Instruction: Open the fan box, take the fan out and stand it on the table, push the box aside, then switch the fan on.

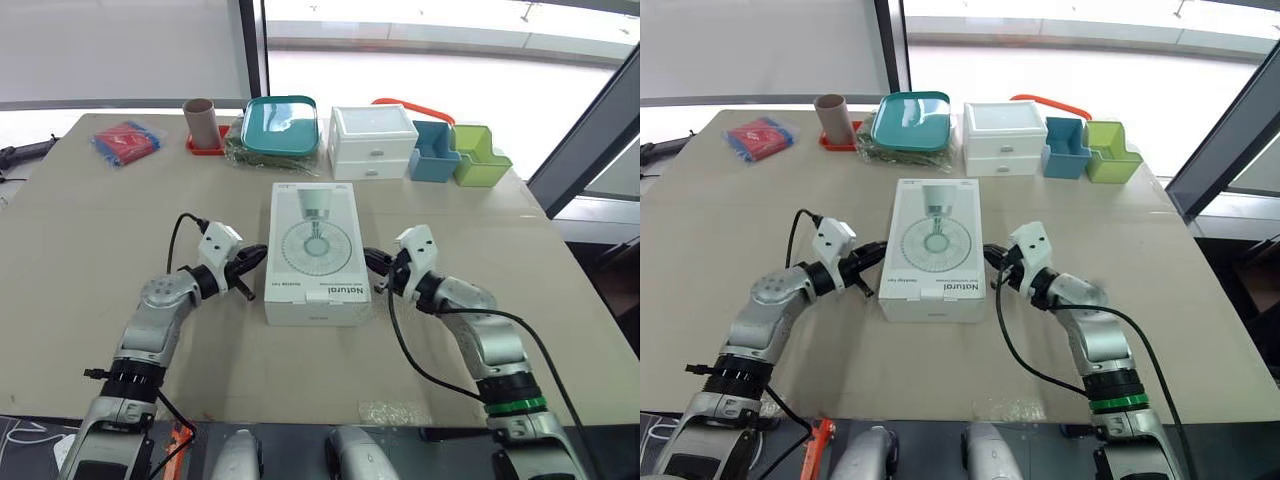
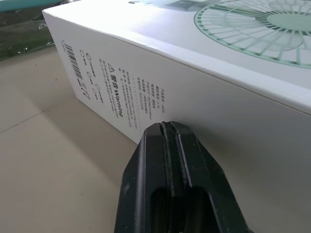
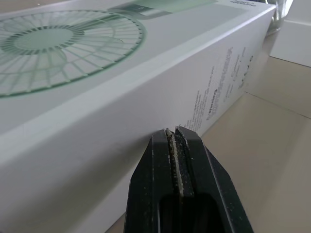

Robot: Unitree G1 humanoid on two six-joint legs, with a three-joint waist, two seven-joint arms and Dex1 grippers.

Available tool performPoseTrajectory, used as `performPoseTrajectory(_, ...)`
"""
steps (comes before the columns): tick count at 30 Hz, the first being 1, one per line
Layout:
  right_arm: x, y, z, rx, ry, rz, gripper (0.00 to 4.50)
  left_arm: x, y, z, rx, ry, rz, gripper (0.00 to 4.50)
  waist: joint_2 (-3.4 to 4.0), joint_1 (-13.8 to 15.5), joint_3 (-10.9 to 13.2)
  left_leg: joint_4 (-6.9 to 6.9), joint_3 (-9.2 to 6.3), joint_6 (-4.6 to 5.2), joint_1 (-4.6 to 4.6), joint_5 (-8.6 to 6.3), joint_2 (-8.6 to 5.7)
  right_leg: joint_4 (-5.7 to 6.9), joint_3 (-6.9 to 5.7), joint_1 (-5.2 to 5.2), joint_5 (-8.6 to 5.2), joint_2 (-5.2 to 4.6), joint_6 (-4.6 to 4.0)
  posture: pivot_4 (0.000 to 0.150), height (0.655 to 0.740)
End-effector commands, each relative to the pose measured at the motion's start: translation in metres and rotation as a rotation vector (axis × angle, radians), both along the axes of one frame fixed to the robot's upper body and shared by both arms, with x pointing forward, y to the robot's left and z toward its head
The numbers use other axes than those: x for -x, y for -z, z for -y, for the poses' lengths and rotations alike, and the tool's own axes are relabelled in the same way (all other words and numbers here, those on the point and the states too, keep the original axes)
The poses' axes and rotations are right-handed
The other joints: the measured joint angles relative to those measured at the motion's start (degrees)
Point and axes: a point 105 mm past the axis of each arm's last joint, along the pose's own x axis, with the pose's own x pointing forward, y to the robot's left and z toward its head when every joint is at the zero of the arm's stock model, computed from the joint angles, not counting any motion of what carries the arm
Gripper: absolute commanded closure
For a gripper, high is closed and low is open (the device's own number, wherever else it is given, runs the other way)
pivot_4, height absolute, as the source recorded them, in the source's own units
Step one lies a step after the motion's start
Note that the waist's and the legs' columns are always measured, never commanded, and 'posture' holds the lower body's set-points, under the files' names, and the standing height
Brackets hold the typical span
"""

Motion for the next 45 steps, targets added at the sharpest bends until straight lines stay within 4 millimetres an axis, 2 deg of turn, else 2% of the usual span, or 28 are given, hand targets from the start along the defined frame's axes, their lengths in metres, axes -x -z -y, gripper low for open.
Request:
performPoseTrajectory(1, -0.008, -0.017, -0.019, -0.01, -0.044, 0.07, 4.38, -0.014, -0.016, 0.024, 0.036, 0.017, 0.068, 4.5, 0.0, 0.0, 0.0, 0.0, 0.0, 0.0, 0.0, 0.0, 0.0, 0.0, 0.0, 0.0, 0.0, 0.0, 0.0, 0.15, 0.74)
performPoseTrajectory(5, -0.006, -0.017, -0.022, -0.007, -0.065, 0.083, 4.38, -0.022, -0.019, 0.024, 0.034, -0.018, 0.084, 4.5, 0.0, 0.0, 0.0, 0.03, -0.01, 0.01, -0.03, 0.0, -0.02, 0.0, -0.02, 0.0, 0.03, -0.01, 0.01, 0.15, 0.74)
performPoseTrajectory(8, -0.007, -0.015, -0.015, -0.004, -0.04, 0.082, 4.38, -0.013, -0.014, 0.018, -0.01, 0.018, 0.085, 4.5, 0.0, 0.0, 0.0, 0.03, -0.02, 0.02, -0.05, -0.01, 0.0, 0.0, -0.04, -0.03, 0.03, 0.0, 0.02, 0.15, 0.74)
performPoseTrajectory(12, -0.009, -0.013, 0.009, -0.004, 0.04, 0.08, 4.38, -0.011, -0.017, -0.011, -0.026, -0.055, 0.087, 4.5, 0.0, -0.2, 0.0, 0.01, -0.01, 0.02, -0.04, 0.0, 0.02, 0.01, -0.03, -0.04, 0.03, 0.0, 0.01, 0.15, 0.74)
performPoseTrajectory(14, -0.008, -0.015, 0.031, -0.011, 0.1, 0.078, 3.82, -0.006, -0.02, -0.033, -0.032, -0.096, 0.085, 4.5, 0.0, -0.1, 0.0, 0.0, -0.01, 0.02, -0.03, 0.0, 0.03, 0.01, -0.05, -0.04, 0.03, 0.0, 0.01, 0.15, 0.74)
performPoseTrajectory(15, -0.007, -0.015, 0.043, -0.01, 0.136, 0.079, 3.75, -0.004, -0.022, -0.045, -0.037, -0.118, 0.088, 3.93, 0.0, -0.1, 0.0, 0.0, -0.01, 0.01, -0.04, 0.0, 0.03, 0.01, -0.05, -0.04, 0.03, 0.0, 0.01, 0.15, 0.74)
performPoseTrajectory(16, -0.006, -0.016, 0.052, -0.009, 0.159, 0.08, 3.19, -0.002, -0.023, -0.052, -0.042, -0.131, 0.09, 3.56, 0.0, -0.1, 0.0, 0.0, -0.02, 0.01, -0.04, 0.0, 0.02, 0.01, -0.05, -0.04, 0.03, -0.01, 0.01, 0.15, 0.74)
performPoseTrajectory(17, -0.003, -0.018, 0.062, -0.016, 0.178, 0.079, 2.88, 0.001, -0.026, -0.061, -0.043, -0.144, 0.093, 3.32, 0.0, -0.1, 0.0, 0.0, -0.02, 0.01, -0.04, 0.0, 0.02, 0.01, -0.05, -0.03, 0.02, -0.02, 0.01, 0.15, 0.74)
performPoseTrajectory(19, 0.003, -0.022, 0.077, -0.021, 0.201, 0.084, 1.98, 0.006, -0.033, -0.07, -0.041, -0.143, 0.101, 2.55, 0.0, 0.0, 0.0, 0.0, -0.04, 0.02, -0.05, 0.0, 0.03, 0.01, -0.08, -0.03, 0.02, -0.02, 0.01, 0.15, 0.74)
performPoseTrajectory(20, 0.008, -0.027, 0.085, -0.017, 0.213, 0.095, 1.56, 0.011, -0.04, -0.075, -0.025, -0.127, 0.106, 2.34, 0.0, 0.0, 0.0, -0.01, -0.04, 0.02, -0.06, -0.01, 0.02, 0.0, -0.08, -0.04, 0.02, -0.03, 0.01, 0.15, 0.74)
performPoseTrajectory(21, 0.011, -0.031, 0.092, -0.017, 0.223, 0.103, 1.15, 0.015, -0.046, -0.076, -0.012, -0.109, 0.114, 1.91, 0.0, 0.0, 0.0, -0.01, -0.04, 0.02, -0.05, -0.01, 0.01, 0.0, -0.08, -0.03, 0.02, -0.04, 0.01, 0.15, 0.74)
performPoseTrajectory(22, 0.014, -0.034, 0.095, -0.017, 0.229, 0.107, 1.01, 0.018, -0.051, -0.077, -0.003, -0.096, 0.12, 1.76, 0.01, 0.0, 0.0, -0.01, -0.04, 0.02, -0.05, -0.01, 0.01, 0.0, -0.08, -0.03, 0.02, -0.04, 0.01, 0.15, 0.74)
performPoseTrajectory(23, 0.016, -0.037, 0.097, -0.018, 0.229, 0.107, 0.51, 0.021, -0.054, -0.078, 0.008, -0.086, 0.122, 1.31, 0.01, 0.0, 0.0, -0.01, -0.04, 0.01, -0.05, 0.0, 0.01, 0.0, -0.08, -0.02, 0.02, -0.03, 0.01, 0.15, 0.74)
performPoseTrajectory(25, 0.024, -0.047, 0.098, -0.028, 0.209, 0.127, 0.06, 0.031, -0.065, -0.073, 0.032, -0.017, 0.121, 0.85, 0.01, -0.1, 0.0, -0.01, -0.04, 0.01, -0.04, 0.0, 0.02, 0.0, -0.08, -0.02, 0.02, -0.02, 0.01, 0.15, 0.74)
performPoseTrajectory(27, 0.034, -0.06, 0.094, -0.044, 0.168, 0.152, 0.0, 0.04, -0.077, -0.066, 0.053, 0.054, 0.127, 0.25, 0.01, -0.1, 0.0, -0.01, -0.03, 0.01, -0.04, 0.0, 0.03, 0.0, -0.07, -0.02, 0.02, 0.0, 0.01, 0.15, 0.74)
performPoseTrajectory(29, 0.043, -0.072, 0.085, -0.068, 0.119, 0.17, 0.0, 0.043, -0.09, -0.058, 0.069, 0.103, 0.146, 0.05, 0.02, -0.1, 0.0, -0.02, -0.05, 0.01, -0.04, 0.0, 0.05, 0.0, -0.08, -0.02, 0.01, 0.01, 0.02, 0.15, 0.74)
performPoseTrajectory(33, 0.05, -0.082, 0.074, -0.065, 0.097, 0.191, 0.0, 0.042, -0.103, -0.042, 0.098, 0.15, 0.156, 0.05, 0.02, 0.0, 0.0, -0.01, -0.07, 0.01, -0.04, 0.0, 0.04, 0.0, -0.09, 0.0, 0.01, 0.01, 0.02, 0.15, 0.74)
performPoseTrajectory(36, 0.053, -0.089, 0.065, -0.079, 0.085, 0.205, 0.0, 0.044, -0.095, -0.023, 0.04, 0.239, 0.152, 0.71, 0.02, 0.0, 0.0, 0.04, -0.08, 0.0, -0.05, 0.0, 0.01, 0.0, -0.09, 0.02, 0.01, 0.01, 0.03, 0.15, 0.74)
performPoseTrajectory(38, 0.056, -0.093, 0.06, -0.078, 0.074, 0.218, 0.0, 0.039, -0.091, -0.012, 0.025, 0.255, 0.143, 1.48, 0.03, 0.0, 0.0, 0.04, -0.06, 0.0, -0.04, 0.01, -0.01, 0.0, -0.06, 0.02, 0.0, 0.01, 0.04, 0.15, 0.74)
performPoseTrajectory(39, 0.059, -0.095, 0.057, -0.078, 0.067, 0.224, 0.0, 0.037, -0.091, -0.006, 0.027, 0.264, 0.142, 1.48, 0.02, 0.0, 0.0, 0.04, -0.06, 0.0, -0.04, 0.01, -0.01, 0.0, -0.06, 0.02, 0.0, 0.01, 0.04, 0.15, 0.74)
performPoseTrajectory(40, 0.061, -0.097, 0.054, -0.074, 0.062, 0.228, 0.0, 0.035, -0.091, 0.001, 0.024, 0.286, 0.143, 2.02, 0.02, 0.0, 0.0, 0.04, -0.07, 0.0, -0.05, 0.0, 0.0, 0.0, -0.06, 0.01, 0.0, 0.01, 0.05, 0.15, 0.74)
performPoseTrajectory(42, 0.065, -0.099, 0.049, -0.07, 0.051, 0.231, 0.0, 0.033, -0.09, 0.009, 0.021, 0.316, 0.14, 2.7, 0.02, 0.0, 0.0, 0.04, -0.09, 0.0, -0.08, 0.0, -0.02, 0.0, -0.08, 0.0, 0.0, 0.01, 0.04, 0.15, 0.74)
performPoseTrajectory(43, 0.067, -0.1, 0.046, -0.064, 0.045, 0.231, 0.0, 0.031, -0.089, 0.011, 0.011, 0.319, 0.14, 3.19, 0.02, 0.0, 0.0, 0.04, -0.09, 0.0, -0.08, 0.0, -0.02, 0.0, -0.07, 0.0, 0.0, 0.02, 0.05, 0.15, 0.74)
performPoseTrajectory(44, 0.068, -0.1, 0.044, -0.06, 0.042, 0.231, 0.0, 0.03, -0.088, 0.012, 0.005, 0.318, 0.14, 3.19, 0.02, -0.1, 0.0, 0.04, -0.08, 0.0, -0.07, 0.0, -0.01, 0.0, -0.06, 0.0, 0.0, 0.03, 0.05, 0.15, 0.74)
performPoseTrajectory(45, 0.072, -0.099, 0.038, -0.031, 0.011, 0.23, 0.0, 0.026, -0.083, 0.013, -0.003, 0.317, 0.13, 3.7, 0.02, -0.1, 0.0, 0.04, -0.08, 0.0, -0.06, 0.0, 0.0, 0.0, -0.05, 0.0, 0.0, 0.03, 0.04, 0.15, 0.74)
